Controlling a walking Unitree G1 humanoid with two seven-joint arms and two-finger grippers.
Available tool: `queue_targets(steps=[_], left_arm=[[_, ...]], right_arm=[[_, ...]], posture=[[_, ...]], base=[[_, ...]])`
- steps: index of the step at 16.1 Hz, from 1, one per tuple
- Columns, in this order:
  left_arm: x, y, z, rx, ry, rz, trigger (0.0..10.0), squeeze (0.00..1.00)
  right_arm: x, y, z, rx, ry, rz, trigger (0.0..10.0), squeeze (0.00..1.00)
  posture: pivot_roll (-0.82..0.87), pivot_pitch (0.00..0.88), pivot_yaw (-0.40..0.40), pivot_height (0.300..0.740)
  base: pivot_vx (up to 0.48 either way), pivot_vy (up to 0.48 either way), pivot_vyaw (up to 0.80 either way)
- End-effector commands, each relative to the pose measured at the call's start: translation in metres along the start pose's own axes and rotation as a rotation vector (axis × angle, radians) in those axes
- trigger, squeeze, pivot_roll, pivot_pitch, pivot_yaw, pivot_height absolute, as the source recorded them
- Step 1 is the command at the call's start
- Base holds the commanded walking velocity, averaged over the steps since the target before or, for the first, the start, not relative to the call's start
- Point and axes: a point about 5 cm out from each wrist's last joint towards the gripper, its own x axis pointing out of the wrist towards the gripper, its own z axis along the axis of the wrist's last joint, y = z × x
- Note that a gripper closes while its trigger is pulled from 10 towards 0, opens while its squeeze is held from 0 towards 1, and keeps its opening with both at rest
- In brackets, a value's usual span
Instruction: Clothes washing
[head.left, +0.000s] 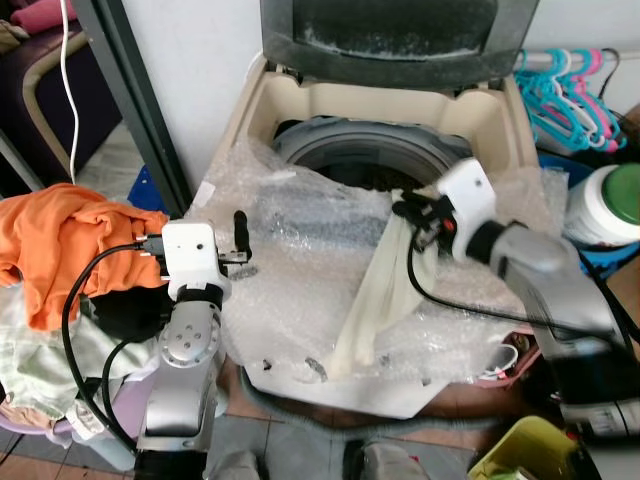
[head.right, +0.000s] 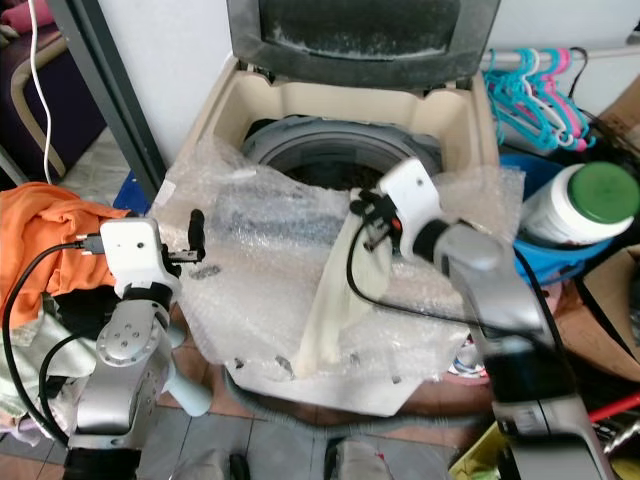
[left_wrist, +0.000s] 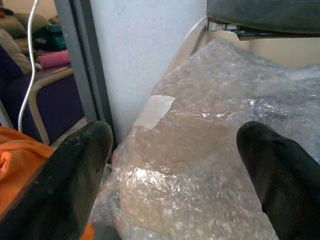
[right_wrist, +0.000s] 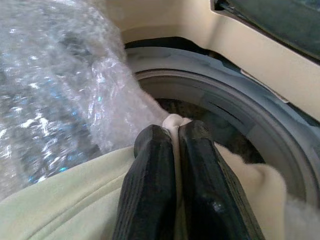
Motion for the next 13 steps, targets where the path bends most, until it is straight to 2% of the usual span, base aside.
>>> queue_targets(steps=[1,2,3,5,6,7,9,10,11,13], left_arm=[[0.000,0.000,-0.002,0.004,0.018,0.005,10.0,0.00],[0.000,-0.001,-0.002,0.004,0.018,0.002,10.0,0.00],[0.001,-0.002,-0.003,0.005,0.019,-0.003,10.0,0.00],[0.001,-0.002,-0.003,0.008,0.018,-0.004,10.0,0.00],[0.000,-0.002,-0.003,0.010,0.017,-0.001,10.0,0.00],[0.000,-0.002,-0.003,0.010,0.017,0.000,10.0,0.00],[-0.001,0.001,-0.002,0.016,0.012,0.018,10.0,0.00],[-0.002,0.002,-0.003,0.018,0.013,0.027,10.0,0.00],[-0.002,0.002,-0.003,0.018,0.013,0.028,10.0,0.00],[-0.002,0.001,-0.003,0.018,0.012,0.024,10.0,0.00]], right_arm=[[0.012,-0.006,0.009,-0.031,-0.019,-0.035,0.0,0.00],[0.019,-0.011,0.023,-0.044,-0.074,-0.062,0.0,0.00],[0.031,-0.017,0.052,-0.062,-0.192,-0.106,0.0,0.00],[0.043,-0.024,0.114,-0.067,-0.448,-0.193,0.0,0.00],[0.044,-0.030,0.138,-0.059,-0.553,-0.255,0.0,0.00],[0.042,-0.033,0.149,-0.062,-0.603,-0.294,0.0,0.00],[0.032,-0.040,0.185,-0.076,-0.778,-0.447,0.0,0.00],[0.035,-0.035,0.180,-0.108,-0.764,-0.436,4.9,0.00],[0.040,-0.030,0.160,-0.096,-0.715,-0.408,10.0,1.00],[0.041,-0.028,0.124,-0.038,-0.632,-0.403,10.0,1.00]], posture=[[-0.06,0.080,0.014,0.740],[-0.06,0.079,0.015,0.740],[-0.06,0.079,0.015,0.740],[-0.05,0.067,0.018,0.740],[-0.05,0.064,0.017,0.740],[-0.04,0.062,0.015,0.740],[-0.03,0.059,0.005,0.740],[-0.03,0.057,0.003,0.740],[-0.03,0.057,0.002,0.740],[-0.03,0.057,0.002,0.740]], base=[[0.000,0.000,0.00],[0.000,0.000,0.00],[0.000,0.000,0.00],[0.000,0.000,0.00],[0.000,0.000,0.00],[0.000,0.000,0.00],[0.000,0.000,0.00],[0.000,0.000,0.00],[0.000,0.000,0.00],[0.000,0.000,0.00]])
